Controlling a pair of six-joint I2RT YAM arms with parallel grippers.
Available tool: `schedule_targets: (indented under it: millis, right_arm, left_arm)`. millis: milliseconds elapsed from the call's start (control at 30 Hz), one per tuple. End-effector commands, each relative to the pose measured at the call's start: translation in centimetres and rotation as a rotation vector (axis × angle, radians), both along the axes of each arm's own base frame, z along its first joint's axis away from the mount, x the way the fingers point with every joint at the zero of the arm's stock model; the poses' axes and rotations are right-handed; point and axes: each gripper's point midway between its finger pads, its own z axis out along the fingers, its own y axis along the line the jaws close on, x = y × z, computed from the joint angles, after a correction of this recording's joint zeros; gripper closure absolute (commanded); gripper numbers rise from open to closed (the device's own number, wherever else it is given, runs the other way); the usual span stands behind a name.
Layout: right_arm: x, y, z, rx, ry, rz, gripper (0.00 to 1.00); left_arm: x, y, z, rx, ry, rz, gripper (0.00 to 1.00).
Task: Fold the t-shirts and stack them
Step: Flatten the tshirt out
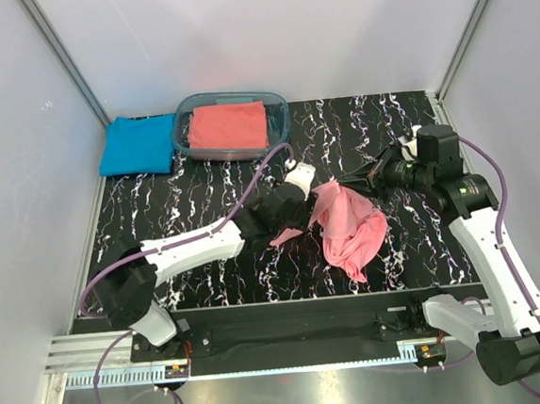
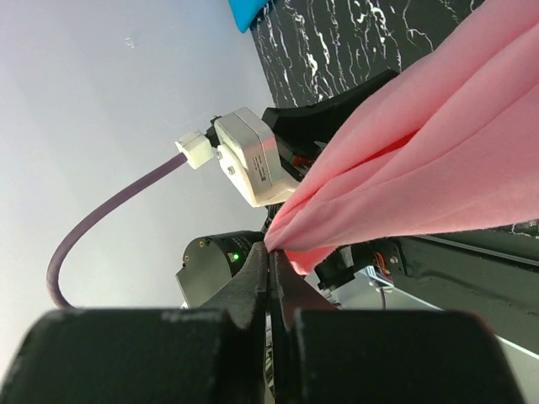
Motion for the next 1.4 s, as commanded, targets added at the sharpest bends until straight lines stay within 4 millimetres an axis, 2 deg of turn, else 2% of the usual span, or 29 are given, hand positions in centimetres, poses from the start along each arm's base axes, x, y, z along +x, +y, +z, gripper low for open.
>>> schedule_targets:
  millis: [0,33,67,133,167,233,267,367,400,433,500,567,700,733,767,800,833,867,900,1000,1100,1133,1167,1200,1233,1267,1300,1333,1367]
  right_arm:
    - [-0.4,0.0,3.4,0.019,-0.078,-0.004,1.00]
    - [-0.4,0.0,3.4,0.016,-0.080,-0.001,1.00]
    - [-0.3,0.0,3.5,0.015,-0.083,0.000,1.00]
    - [-0.3,0.1,3.7,0.021,-0.089,0.006,1.00]
    - [-0.2,0.2,4.1,0.029,-0.096,0.010,1.00]
    - [-0.3,0.2,4.7,0.033,-0.111,0.013,1.00]
    - [-0.5,0.2,4.9,0.034,-0.111,0.012,1.00]
    - [-1.0,0.1,5.5,0.038,-0.121,0.015,1.00]
    - [-1.2,0.1,5.8,0.042,-0.128,0.015,1.00]
    - [-1.4,0.1,6.1,0.048,-0.130,0.012,1.00]
    - [-2.0,-0.1,6.4,0.048,-0.139,0.006,1.00]
    - [-2.4,-0.3,7.1,0.048,-0.153,0.001,1.00]
    - [-3.6,-1.0,9.0,0.015,-0.204,-0.015,1.00]
    - [-4.1,-1.1,10.1,0.005,-0.239,-0.007,1.00]
    - [-4.7,-1.2,10.2,-0.007,-0.228,0.000,1.00]
    - [-5.1,-1.4,10.5,-0.019,-0.234,0.003,1.00]
    - [-5.8,-1.6,11.3,-0.045,-0.258,0.020,1.00]
    - [-6.1,-1.7,11.5,-0.062,-0.266,0.028,1.00]
    - [-6.5,-1.9,12.5,-0.093,-0.319,0.037,1.00]
    - [-5.8,-1.9,12.0,-0.136,-0.320,0.063,1.00]
    - [-3.4,-0.1,9.6,-0.103,-0.277,0.175,1.00]
    - [-1.5,0.7,7.9,-0.096,-0.252,0.206,1.00]
    - [-0.4,1.0,7.0,-0.099,-0.247,0.212,1.00]
    - [3.5,1.9,4.6,-0.121,-0.236,0.239,0.98]
    - [4.7,2.7,3.8,-0.118,-0.232,0.264,0.95]
    - [6.0,3.6,2.9,-0.111,-0.226,0.295,0.89]
    - [8.0,5.4,0.9,-0.118,-0.194,0.356,0.88]
    - [8.9,6.3,-0.1,-0.131,-0.182,0.386,0.84]
    - [10.0,7.3,0.4,-0.144,-0.228,0.421,0.73]
  left_arm:
    - [0.6,-3.3,5.7,-0.182,-0.067,-0.068,0.38]
    - [-0.1,-3.5,5.9,-0.205,-0.051,-0.095,0.32]
    - [-0.5,-3.2,7.5,-0.248,-0.067,-0.102,0.26]
    - [-1.6,-2.5,6.6,-0.268,-0.035,-0.108,0.24]
    - [-1.6,-2.9,7.5,-0.306,-0.055,-0.124,0.25]
    - [-1.6,-3.4,7.7,-0.299,-0.052,-0.143,0.40]
    - [-1.5,-3.6,6.8,-0.275,-0.034,-0.145,0.53]
    - [-1.0,-4.2,7.5,-0.279,-0.045,-0.153,0.64]
    - [-0.8,-4.3,7.7,-0.282,-0.047,-0.159,0.73]
    - [-0.9,-4.6,8.1,-0.288,-0.047,-0.171,0.77]
    - [-0.9,-4.8,8.7,-0.282,-0.042,-0.178,1.00]
    - [-1.2,-4.3,8.7,-0.278,-0.031,-0.172,1.00]
    - [-2.8,-2.6,10.2,-0.306,-0.007,-0.150,1.00]
    - [-3.5,-1.9,12.0,-0.332,-0.026,-0.153,1.00]
    - [-4.4,-1.1,12.0,-0.305,-0.004,-0.153,1.00]
    - [-5.5,-0.8,12.9,-0.309,-0.004,-0.164,1.00]
    - [-6.2,0.3,15.8,-0.355,-0.035,-0.159,1.00]
    - [-7.1,1.3,16.0,-0.349,-0.006,-0.156,1.00]
    - [-7.9,1.9,17.5,-0.383,-0.004,-0.169,1.00]
    - [-10.0,4.4,19.0,-0.405,0.044,-0.170,1.00]
    - [-10.8,6.8,17.2,-0.349,0.131,-0.119,1.00]
    - [-10.3,7.8,16.4,-0.314,0.143,-0.068,1.00]
    - [-9.5,10.2,14.9,-0.252,0.188,0.035,1.00]
    - [-7.8,14.6,11.9,-0.103,0.238,0.223,1.00]
    - [-5.9,17.7,11.0,-0.058,0.254,0.351,1.00]
    - [-4.8,19.6,9.7,0.020,0.276,0.430,1.00]
    - [-3.8,21.1,9.1,0.059,0.277,0.475,1.00]
    - [-2.3,23.5,8.3,0.111,0.270,0.540,1.00]
    - [-0.9,24.5,7.3,0.149,0.286,0.580,1.00]
